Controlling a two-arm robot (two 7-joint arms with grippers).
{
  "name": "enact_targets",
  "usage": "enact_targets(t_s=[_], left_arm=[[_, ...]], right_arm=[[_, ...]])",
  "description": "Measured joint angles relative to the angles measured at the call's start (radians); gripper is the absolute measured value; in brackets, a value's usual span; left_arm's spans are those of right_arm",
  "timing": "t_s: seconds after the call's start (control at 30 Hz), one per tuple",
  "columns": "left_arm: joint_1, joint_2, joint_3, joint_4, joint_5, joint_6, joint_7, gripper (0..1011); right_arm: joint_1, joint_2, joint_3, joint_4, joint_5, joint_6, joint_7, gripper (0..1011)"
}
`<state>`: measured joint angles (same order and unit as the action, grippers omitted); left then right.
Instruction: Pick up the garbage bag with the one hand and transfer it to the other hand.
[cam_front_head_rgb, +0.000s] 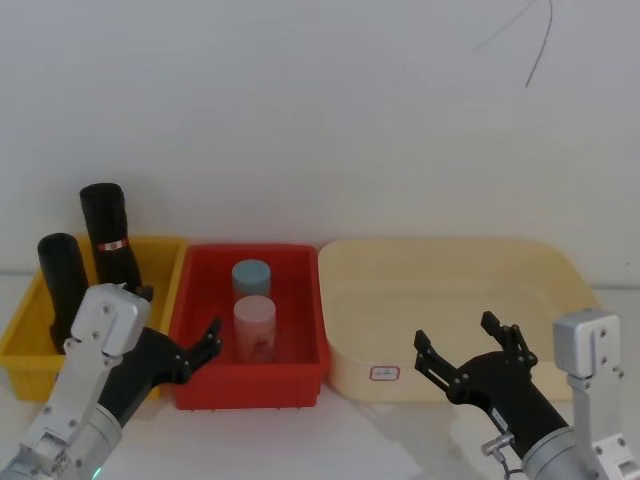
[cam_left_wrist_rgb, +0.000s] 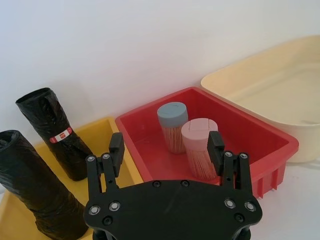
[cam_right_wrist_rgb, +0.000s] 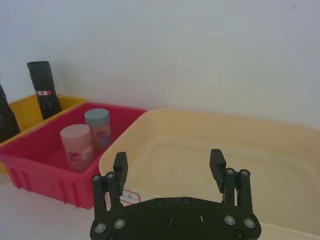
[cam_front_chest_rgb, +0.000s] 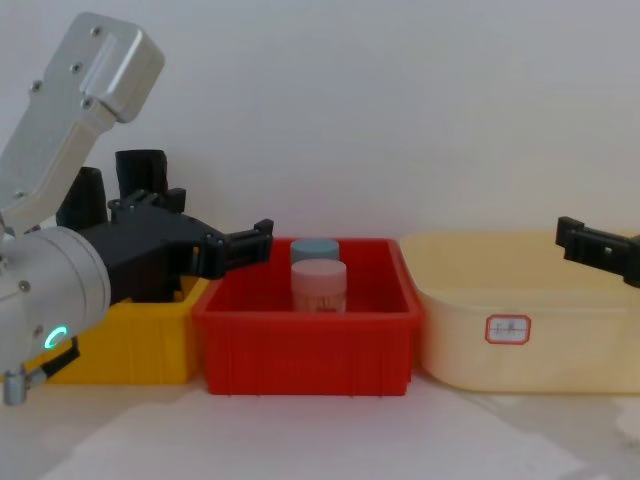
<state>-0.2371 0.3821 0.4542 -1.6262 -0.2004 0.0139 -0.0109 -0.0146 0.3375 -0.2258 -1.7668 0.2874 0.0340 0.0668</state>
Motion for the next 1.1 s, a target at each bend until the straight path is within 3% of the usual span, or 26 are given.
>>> enact_targets(t_s=[0.67, 1.1], left_arm=[[0.009, 0.011, -0.012, -0.022, 0.000, 0.011, -0.001, 1001], [0.060, 0.067, -0.102, -0.079, -0.042, 0.048, -0.007, 1001]], right_arm=[[0.000, 0.000, 0.000, 0.000, 0.000, 0.000, 0.000, 1001], [0.000, 0.000, 0.000, 0.000, 0.000, 0.000, 0.000, 1002]])
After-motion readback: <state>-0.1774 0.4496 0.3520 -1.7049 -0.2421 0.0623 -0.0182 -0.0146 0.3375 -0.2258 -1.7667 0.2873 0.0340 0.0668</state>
